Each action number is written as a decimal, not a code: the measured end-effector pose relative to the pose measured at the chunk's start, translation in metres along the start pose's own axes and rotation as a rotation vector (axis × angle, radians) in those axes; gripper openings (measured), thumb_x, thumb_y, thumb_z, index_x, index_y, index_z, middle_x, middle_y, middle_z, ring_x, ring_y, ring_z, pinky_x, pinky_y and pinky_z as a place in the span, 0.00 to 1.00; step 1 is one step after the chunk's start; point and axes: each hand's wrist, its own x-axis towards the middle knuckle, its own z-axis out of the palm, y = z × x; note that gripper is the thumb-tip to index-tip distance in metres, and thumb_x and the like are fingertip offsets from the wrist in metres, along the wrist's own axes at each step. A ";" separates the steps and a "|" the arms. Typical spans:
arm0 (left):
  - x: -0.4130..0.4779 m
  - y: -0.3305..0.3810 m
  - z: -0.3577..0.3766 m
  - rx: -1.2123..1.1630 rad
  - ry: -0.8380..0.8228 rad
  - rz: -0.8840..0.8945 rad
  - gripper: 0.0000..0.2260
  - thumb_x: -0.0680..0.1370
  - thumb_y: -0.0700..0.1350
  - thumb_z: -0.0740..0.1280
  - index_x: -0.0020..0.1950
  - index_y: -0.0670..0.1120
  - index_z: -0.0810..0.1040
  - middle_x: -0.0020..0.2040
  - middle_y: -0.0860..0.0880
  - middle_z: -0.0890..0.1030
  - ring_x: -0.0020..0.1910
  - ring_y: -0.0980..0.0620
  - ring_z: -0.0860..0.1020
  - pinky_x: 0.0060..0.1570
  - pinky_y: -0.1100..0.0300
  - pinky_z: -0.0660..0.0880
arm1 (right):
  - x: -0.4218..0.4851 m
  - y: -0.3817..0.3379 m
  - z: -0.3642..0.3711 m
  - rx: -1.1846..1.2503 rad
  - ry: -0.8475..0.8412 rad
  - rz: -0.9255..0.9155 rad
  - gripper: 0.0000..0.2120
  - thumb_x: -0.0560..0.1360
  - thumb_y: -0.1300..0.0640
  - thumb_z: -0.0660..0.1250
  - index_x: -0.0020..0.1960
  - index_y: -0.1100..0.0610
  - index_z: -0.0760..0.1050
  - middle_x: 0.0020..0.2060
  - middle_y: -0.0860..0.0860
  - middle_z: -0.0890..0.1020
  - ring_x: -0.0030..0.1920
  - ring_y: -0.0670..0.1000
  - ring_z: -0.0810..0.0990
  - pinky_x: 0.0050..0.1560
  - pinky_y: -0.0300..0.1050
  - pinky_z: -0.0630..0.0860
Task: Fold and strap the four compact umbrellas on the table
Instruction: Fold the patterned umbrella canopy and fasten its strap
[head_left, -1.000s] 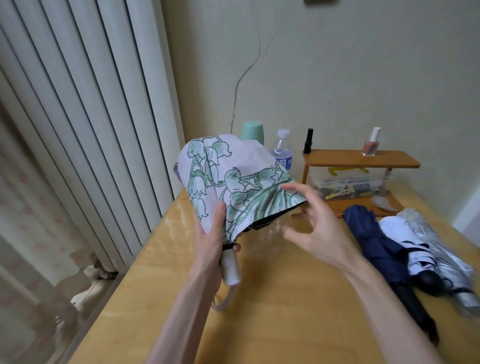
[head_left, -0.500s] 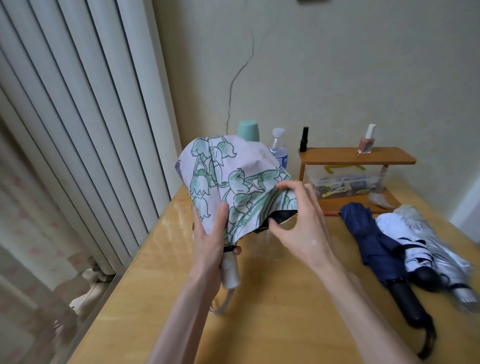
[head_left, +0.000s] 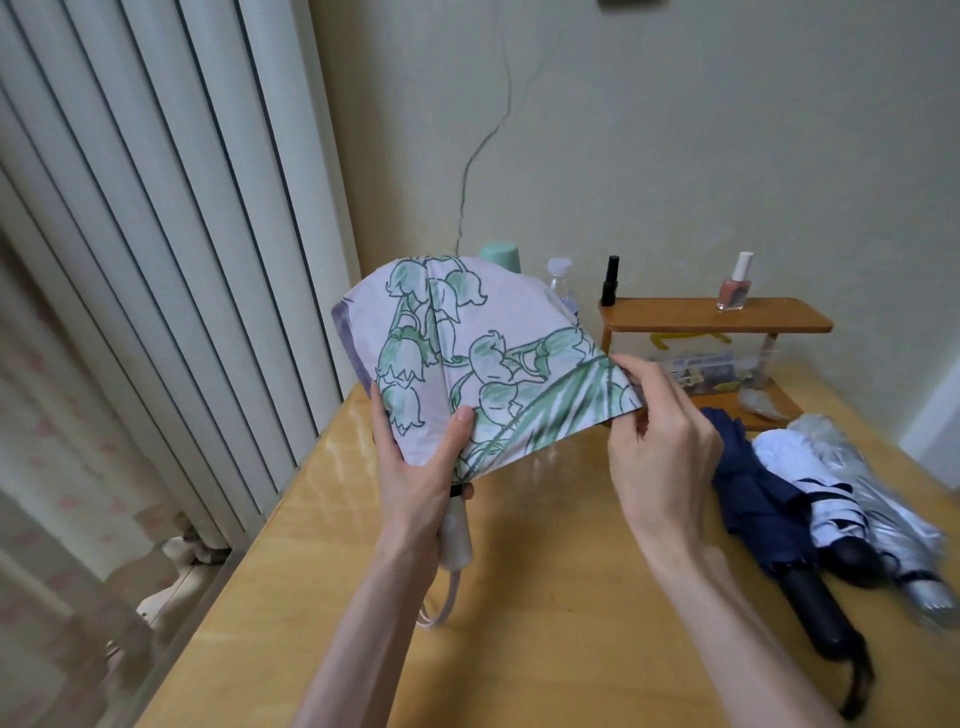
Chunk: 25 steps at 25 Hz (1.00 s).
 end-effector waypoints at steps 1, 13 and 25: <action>0.001 -0.001 -0.002 0.013 0.007 0.016 0.43 0.72 0.54 0.83 0.79 0.72 0.62 0.74 0.52 0.77 0.48 0.48 0.85 0.32 0.56 0.78 | -0.001 0.002 0.000 -0.014 0.007 -0.027 0.20 0.74 0.74 0.68 0.63 0.60 0.82 0.55 0.53 0.88 0.50 0.56 0.87 0.45 0.49 0.83; 0.003 -0.005 -0.010 0.059 0.001 0.042 0.45 0.68 0.58 0.84 0.73 0.82 0.60 0.81 0.55 0.67 0.62 0.40 0.83 0.32 0.52 0.81 | 0.002 -0.009 0.006 0.613 -0.151 0.430 0.21 0.78 0.71 0.69 0.54 0.45 0.83 0.46 0.38 0.87 0.51 0.41 0.86 0.48 0.35 0.80; 0.014 -0.016 -0.035 -0.090 -0.094 -0.028 0.46 0.68 0.44 0.84 0.81 0.59 0.65 0.67 0.45 0.83 0.52 0.34 0.85 0.39 0.46 0.84 | -0.002 -0.012 -0.002 0.143 -0.022 -0.013 0.07 0.75 0.66 0.74 0.53 0.62 0.82 0.42 0.51 0.85 0.40 0.43 0.80 0.38 0.36 0.78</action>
